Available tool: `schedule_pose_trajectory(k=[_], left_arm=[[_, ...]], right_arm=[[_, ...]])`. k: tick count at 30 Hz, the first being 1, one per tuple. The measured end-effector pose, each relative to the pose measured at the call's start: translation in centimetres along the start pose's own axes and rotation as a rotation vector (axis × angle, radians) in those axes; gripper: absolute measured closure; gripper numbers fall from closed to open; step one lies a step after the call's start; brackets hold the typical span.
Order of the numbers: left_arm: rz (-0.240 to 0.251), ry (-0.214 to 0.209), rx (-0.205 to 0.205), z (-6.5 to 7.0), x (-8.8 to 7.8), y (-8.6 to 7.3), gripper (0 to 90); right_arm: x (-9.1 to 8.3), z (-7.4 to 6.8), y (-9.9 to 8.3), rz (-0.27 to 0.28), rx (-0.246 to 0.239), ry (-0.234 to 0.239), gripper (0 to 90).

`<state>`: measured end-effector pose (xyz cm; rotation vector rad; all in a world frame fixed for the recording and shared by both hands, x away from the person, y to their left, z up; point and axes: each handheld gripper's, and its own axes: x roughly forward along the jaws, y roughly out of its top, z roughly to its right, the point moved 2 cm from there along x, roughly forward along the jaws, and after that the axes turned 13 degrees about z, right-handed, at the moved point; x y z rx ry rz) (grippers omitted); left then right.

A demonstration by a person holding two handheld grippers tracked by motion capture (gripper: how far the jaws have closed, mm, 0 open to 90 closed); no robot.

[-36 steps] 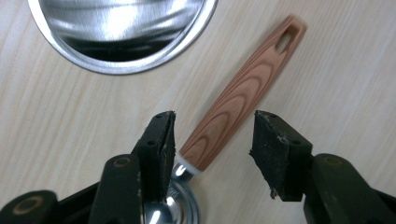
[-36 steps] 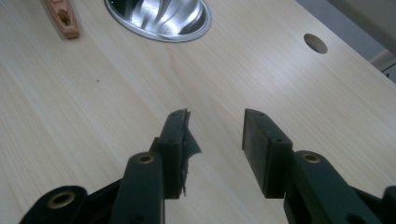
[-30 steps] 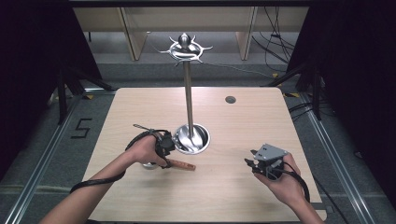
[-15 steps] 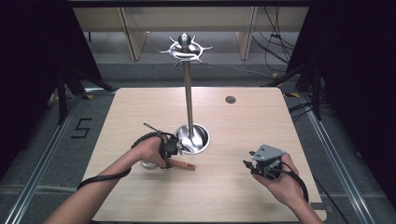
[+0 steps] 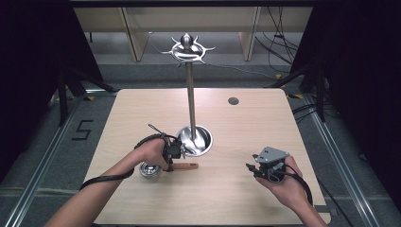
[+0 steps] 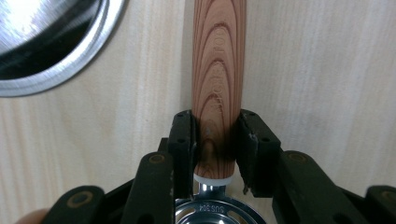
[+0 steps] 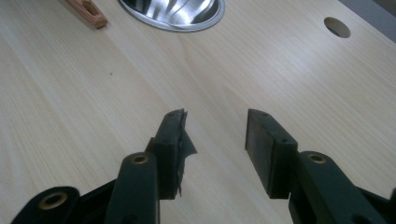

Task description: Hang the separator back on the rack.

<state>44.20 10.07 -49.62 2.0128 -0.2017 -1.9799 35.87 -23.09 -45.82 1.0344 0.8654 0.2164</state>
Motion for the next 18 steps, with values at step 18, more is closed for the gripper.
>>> schedule_pose_trajectory(k=[18], left_arm=[[0.320, 0.105, -0.181, 1.4, -3.0, -2.2, 68.4]], right_arm=[[0.1, 0.2, 0.0, 0.013, -0.012, -0.007, 58.4]])
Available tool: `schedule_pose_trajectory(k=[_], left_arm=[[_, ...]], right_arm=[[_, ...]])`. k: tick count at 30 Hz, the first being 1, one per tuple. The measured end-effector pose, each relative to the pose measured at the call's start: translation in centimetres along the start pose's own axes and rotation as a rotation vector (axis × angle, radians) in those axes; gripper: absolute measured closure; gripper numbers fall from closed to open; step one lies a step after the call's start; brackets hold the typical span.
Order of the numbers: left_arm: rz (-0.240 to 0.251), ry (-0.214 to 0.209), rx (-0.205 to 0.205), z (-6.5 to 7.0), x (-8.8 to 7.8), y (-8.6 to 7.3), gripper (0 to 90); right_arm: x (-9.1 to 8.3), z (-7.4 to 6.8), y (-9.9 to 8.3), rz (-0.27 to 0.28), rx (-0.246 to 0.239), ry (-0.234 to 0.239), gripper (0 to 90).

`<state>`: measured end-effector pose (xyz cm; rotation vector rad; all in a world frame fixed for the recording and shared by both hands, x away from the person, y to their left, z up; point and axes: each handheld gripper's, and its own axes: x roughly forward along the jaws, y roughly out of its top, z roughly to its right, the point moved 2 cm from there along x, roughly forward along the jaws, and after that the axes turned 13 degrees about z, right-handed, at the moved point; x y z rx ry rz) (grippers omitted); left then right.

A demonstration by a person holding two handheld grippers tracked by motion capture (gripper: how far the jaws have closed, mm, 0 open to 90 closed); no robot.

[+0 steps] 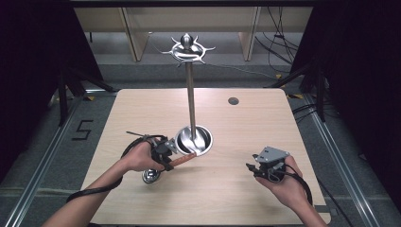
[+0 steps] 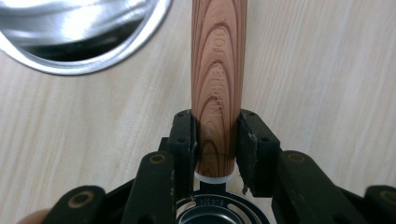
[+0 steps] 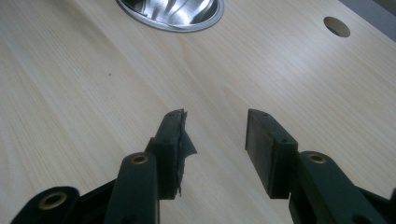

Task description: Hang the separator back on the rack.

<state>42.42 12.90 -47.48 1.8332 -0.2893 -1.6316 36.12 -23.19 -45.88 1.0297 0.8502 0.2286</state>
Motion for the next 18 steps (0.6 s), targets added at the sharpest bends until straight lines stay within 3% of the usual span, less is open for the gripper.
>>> schedule_pose_trajectory(k=[2, 4, 5, 7, 8, 11, 12, 18], left_arm=[[0.056, 0.006, -0.001, -0.1, -0.8, -0.2, 68.4], [0.170, 0.010, -0.081, 0.2, -1.2, -0.4, 68.4], [0.170, 0.010, -0.081, 0.2, -1.2, -0.4, 68.4], [0.225, 0.023, -0.107, 0.1, -2.1, -0.9, 68.4], [0.236, 0.025, -0.100, 0.0, -2.4, -1.1, 68.4], [0.318, 0.044, -0.153, 0.2, -3.0, -1.6, 68.5], [0.365, 0.054, -0.186, 0.4, -3.1, -1.6, 68.4], [0.486, 0.086, -0.245, 1.1, -4.3, -2.1, 68.4]], right_arm=[[0.0, 0.0, 0.0, 0.000, 0.006, -0.002, 58.3], [-0.1, -0.1, 0.0, -0.004, 0.017, 0.001, 58.1], [-0.1, -0.1, 0.0, -0.004, 0.017, 0.001, 58.1], [0.0, -0.1, -0.1, -0.008, 0.021, 0.005, 57.8], [0.0, -0.1, -0.1, -0.009, 0.016, 0.003, 57.8], [0.0, -0.1, 0.0, -0.004, 0.026, 0.002, 57.7], [0.0, 0.0, 0.0, -0.002, 0.025, -0.003, 57.6], [0.1, 0.1, -0.2, 0.000, 0.024, 0.007, 57.2]])
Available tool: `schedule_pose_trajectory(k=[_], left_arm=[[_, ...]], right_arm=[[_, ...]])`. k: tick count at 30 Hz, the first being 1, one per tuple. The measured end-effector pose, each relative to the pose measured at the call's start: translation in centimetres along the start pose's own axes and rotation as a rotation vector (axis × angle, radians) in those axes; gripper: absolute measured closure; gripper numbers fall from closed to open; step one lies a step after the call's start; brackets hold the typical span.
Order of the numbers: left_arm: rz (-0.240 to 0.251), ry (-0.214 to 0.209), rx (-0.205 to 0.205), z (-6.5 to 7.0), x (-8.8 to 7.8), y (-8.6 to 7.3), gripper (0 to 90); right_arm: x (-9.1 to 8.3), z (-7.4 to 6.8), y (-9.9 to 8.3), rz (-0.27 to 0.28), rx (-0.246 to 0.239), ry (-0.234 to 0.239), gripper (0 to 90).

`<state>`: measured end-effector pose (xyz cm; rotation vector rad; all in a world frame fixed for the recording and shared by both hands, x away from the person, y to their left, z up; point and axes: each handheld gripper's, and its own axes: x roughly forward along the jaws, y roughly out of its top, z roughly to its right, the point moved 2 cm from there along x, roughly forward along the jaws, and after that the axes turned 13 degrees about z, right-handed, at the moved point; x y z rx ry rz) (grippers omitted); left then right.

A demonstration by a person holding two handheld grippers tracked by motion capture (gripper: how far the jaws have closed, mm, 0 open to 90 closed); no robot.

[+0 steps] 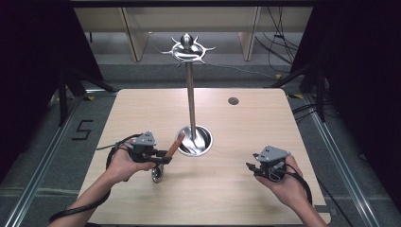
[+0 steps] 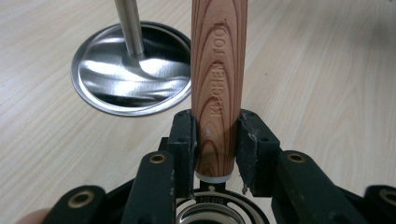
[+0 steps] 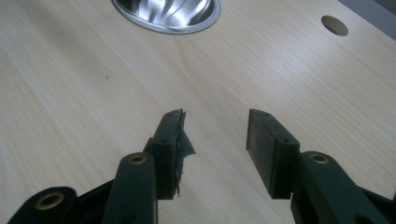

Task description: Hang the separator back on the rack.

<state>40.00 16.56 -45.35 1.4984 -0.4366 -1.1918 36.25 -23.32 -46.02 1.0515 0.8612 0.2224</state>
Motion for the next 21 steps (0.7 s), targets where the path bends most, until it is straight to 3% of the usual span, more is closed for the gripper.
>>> schedule_pose_trajectory(k=[2, 8, 13, 21], left_arm=[[0.037, 0.008, -0.020, 0.4, -0.4, 0.0, 68.4], [0.161, 0.019, -0.113, 1.3, -1.0, 0.0, 68.4], [0.238, 0.069, -0.125, 1.7, -1.8, 0.6, 68.4], [0.342, 0.125, -0.110, 2.2, -2.5, 1.9, 68.4]], right_arm=[[0.1, 0.1, 0.0, 0.008, -0.019, -0.001, 57.2], [0.0, -0.1, 0.0, 0.003, 0.000, -0.002, 56.9], [0.0, -0.2, 0.0, -0.001, 0.015, -0.003, 56.7], [0.0, -0.2, 0.0, -0.001, 0.017, -0.004, 56.6]])
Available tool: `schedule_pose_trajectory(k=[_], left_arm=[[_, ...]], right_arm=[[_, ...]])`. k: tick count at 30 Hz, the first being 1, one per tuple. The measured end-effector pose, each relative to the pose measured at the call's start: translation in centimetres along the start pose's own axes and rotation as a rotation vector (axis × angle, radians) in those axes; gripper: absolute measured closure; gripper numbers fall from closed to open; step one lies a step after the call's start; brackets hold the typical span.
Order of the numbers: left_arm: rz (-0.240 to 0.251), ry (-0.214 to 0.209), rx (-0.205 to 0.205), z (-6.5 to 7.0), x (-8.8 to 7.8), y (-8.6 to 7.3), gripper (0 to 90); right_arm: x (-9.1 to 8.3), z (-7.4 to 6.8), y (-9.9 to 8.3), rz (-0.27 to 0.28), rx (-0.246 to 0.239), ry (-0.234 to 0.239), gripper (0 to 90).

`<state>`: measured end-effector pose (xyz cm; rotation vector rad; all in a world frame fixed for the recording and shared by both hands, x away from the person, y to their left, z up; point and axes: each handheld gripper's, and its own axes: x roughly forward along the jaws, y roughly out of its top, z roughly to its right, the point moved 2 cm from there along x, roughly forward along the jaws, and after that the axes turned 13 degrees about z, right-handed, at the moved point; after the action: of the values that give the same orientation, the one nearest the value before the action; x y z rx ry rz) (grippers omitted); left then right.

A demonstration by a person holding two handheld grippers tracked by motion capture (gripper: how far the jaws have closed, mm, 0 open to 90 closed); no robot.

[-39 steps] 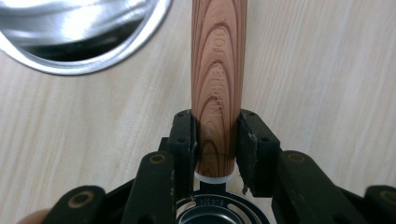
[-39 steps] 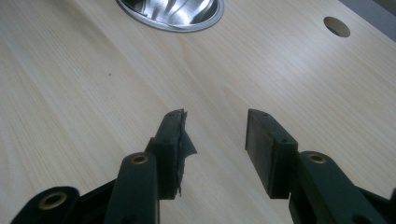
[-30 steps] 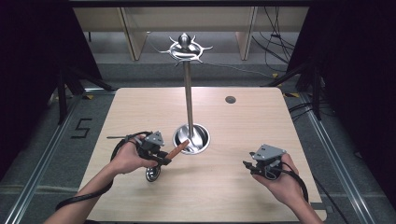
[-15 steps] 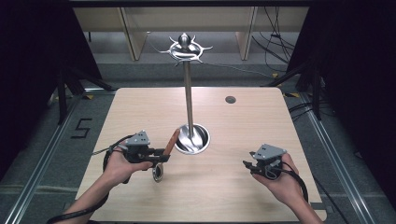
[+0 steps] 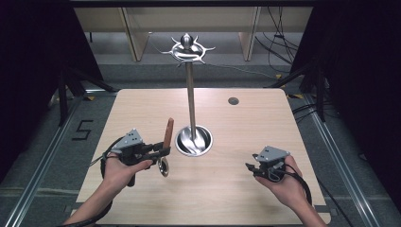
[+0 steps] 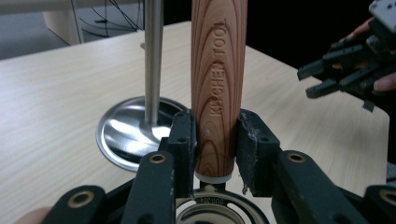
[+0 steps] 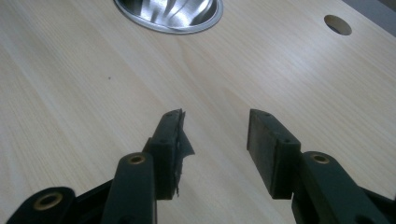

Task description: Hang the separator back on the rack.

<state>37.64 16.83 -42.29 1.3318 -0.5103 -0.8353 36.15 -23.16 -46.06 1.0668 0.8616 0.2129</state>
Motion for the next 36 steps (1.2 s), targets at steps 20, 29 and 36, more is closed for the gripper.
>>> schedule_pose_trajectory(k=[20, 29, 36], left_arm=[[0.148, 0.178, 0.058, 1.4, -0.5, 2.3, 68.4], [0.179, 0.224, 0.068, 1.4, -0.5, 3.2, 68.3], [0.193, 0.247, 0.082, 1.5, -0.5, 3.7, 68.3]], right_arm=[[0.0, 0.0, 0.1, 0.009, -0.014, 0.008, 56.2], [0.0, 0.1, 0.1, 0.018, -0.024, 0.000, 56.1], [-0.1, 0.2, 0.2, 0.022, -0.019, -0.008, 55.6]])
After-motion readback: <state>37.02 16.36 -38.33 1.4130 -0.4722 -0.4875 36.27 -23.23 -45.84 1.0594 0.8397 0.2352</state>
